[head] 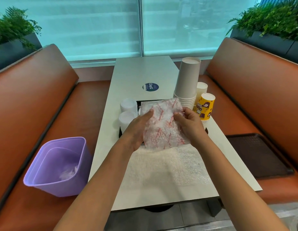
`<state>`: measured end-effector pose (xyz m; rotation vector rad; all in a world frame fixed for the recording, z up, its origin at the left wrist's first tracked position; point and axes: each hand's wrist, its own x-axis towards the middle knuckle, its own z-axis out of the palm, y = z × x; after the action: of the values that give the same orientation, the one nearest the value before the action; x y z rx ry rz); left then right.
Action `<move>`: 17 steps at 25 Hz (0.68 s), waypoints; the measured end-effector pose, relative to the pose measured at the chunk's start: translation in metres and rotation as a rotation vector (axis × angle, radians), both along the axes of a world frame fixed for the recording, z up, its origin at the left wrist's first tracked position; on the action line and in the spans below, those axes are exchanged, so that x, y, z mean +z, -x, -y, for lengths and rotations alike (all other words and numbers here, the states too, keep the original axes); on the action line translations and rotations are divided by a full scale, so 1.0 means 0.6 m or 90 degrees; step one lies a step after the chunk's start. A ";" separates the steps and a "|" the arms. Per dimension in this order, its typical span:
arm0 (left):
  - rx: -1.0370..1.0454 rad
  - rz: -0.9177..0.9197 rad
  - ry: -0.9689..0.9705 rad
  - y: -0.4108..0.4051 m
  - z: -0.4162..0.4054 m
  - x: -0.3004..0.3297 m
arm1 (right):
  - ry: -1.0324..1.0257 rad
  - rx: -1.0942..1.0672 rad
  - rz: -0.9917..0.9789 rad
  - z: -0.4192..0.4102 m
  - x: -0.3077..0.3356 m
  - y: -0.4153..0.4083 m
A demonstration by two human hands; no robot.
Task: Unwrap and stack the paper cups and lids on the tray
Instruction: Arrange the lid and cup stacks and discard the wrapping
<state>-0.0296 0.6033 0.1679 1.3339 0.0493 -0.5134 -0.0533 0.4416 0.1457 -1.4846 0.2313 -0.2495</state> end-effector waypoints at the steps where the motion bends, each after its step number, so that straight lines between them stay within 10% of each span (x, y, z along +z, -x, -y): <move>1: 0.035 0.001 0.007 0.001 0.004 -0.001 | -0.024 0.000 0.000 -0.002 0.000 0.000; 6: 0.248 0.042 0.097 -0.012 0.030 -0.029 | -0.314 0.033 -0.023 -0.028 -0.021 0.009; 12: 0.155 0.016 0.131 -0.015 0.000 -0.047 | -0.137 -0.139 -0.010 -0.020 -0.026 -0.001; 17: 0.030 0.086 -0.005 -0.028 -0.028 -0.018 | -0.134 0.006 -0.046 0.001 -0.019 0.003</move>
<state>-0.0129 0.6203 0.1571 1.3694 -0.0285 -0.3835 -0.0549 0.4411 0.1344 -1.2872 0.2989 -0.1587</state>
